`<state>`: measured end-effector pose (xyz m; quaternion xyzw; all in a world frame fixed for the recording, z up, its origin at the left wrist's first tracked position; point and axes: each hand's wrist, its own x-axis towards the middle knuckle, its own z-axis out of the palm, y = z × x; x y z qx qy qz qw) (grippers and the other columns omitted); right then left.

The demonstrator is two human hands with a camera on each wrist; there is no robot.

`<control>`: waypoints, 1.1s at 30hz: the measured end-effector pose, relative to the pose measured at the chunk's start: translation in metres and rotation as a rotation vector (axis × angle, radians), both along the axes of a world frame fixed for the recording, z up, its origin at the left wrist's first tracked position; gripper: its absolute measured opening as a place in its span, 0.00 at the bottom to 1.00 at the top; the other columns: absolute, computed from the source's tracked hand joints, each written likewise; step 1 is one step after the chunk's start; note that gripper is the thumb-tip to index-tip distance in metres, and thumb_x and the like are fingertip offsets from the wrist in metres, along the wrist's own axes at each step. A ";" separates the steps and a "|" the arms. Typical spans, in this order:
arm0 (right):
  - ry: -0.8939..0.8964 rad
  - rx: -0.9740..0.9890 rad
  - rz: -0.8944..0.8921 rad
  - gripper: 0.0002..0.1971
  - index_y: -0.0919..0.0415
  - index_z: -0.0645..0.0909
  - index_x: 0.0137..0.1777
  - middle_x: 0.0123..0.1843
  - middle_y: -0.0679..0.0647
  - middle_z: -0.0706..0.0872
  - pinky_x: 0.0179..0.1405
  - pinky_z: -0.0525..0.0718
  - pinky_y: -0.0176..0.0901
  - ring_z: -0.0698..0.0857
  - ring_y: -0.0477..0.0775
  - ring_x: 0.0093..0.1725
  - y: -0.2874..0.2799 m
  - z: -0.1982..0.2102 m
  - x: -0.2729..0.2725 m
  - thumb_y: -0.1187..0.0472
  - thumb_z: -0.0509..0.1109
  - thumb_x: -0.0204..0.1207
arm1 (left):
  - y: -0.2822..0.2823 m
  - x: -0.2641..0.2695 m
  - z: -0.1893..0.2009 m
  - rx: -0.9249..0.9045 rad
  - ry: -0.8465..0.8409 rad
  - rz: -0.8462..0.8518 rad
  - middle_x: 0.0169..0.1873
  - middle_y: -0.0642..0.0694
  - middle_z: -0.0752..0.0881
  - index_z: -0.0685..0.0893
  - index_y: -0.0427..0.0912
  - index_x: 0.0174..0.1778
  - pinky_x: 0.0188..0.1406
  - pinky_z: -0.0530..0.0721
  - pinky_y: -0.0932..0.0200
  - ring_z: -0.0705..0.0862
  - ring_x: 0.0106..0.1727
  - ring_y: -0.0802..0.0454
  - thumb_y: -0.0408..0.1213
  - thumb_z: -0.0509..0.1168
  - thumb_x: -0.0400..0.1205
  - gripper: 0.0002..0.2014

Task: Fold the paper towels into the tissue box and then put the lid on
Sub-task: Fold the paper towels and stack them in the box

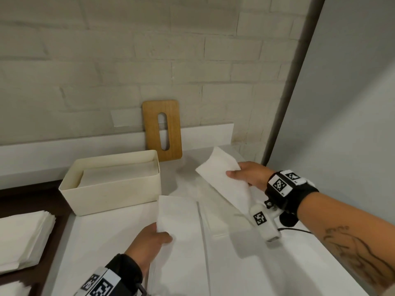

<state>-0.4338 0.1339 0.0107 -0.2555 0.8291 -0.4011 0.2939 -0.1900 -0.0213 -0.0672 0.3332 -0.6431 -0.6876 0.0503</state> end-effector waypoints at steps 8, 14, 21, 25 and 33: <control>0.253 0.343 -0.285 0.32 0.68 0.74 0.65 0.67 0.64 0.79 0.61 0.77 0.47 0.79 0.64 0.65 -0.036 -0.063 0.003 0.40 0.69 0.73 | 0.000 0.003 0.000 0.044 0.051 0.033 0.45 0.33 0.91 0.86 0.33 0.47 0.55 0.82 0.43 0.87 0.49 0.33 0.32 0.63 0.58 0.22; 0.225 0.555 -0.147 0.37 0.71 0.71 0.71 0.70 0.62 0.78 0.69 0.77 0.49 0.78 0.61 0.69 -0.052 -0.053 0.008 0.46 0.76 0.69 | -0.002 0.005 -0.004 0.051 0.048 0.036 0.44 0.34 0.90 0.86 0.32 0.49 0.53 0.82 0.45 0.87 0.48 0.34 0.29 0.64 0.62 0.18; 0.043 0.355 -0.108 0.32 0.71 0.75 0.67 0.65 0.62 0.83 0.65 0.80 0.51 0.82 0.62 0.64 -0.058 -0.077 0.016 0.58 0.80 0.65 | 0.002 0.006 -0.004 -0.037 0.057 0.114 0.45 0.37 0.89 0.85 0.36 0.47 0.51 0.82 0.48 0.86 0.48 0.37 0.20 0.58 0.78 0.12; -0.100 -0.128 -0.174 0.20 0.68 0.79 0.64 0.59 0.63 0.87 0.66 0.80 0.60 0.85 0.64 0.58 -0.041 -0.061 0.024 0.67 0.73 0.72 | 0.002 0.012 -0.003 -0.150 0.069 0.217 0.48 0.41 0.86 0.79 0.37 0.54 0.39 0.78 0.59 0.84 0.47 0.45 0.20 0.58 0.77 0.13; -0.543 -0.651 0.011 0.16 0.63 0.85 0.53 0.48 0.60 0.92 0.37 0.90 0.47 0.92 0.57 0.44 0.000 0.019 0.066 0.61 0.76 0.64 | 0.007 0.013 0.008 -0.242 0.145 0.228 0.56 0.52 0.79 0.70 0.54 0.70 0.40 0.78 0.79 0.79 0.45 0.62 0.12 0.55 0.76 0.34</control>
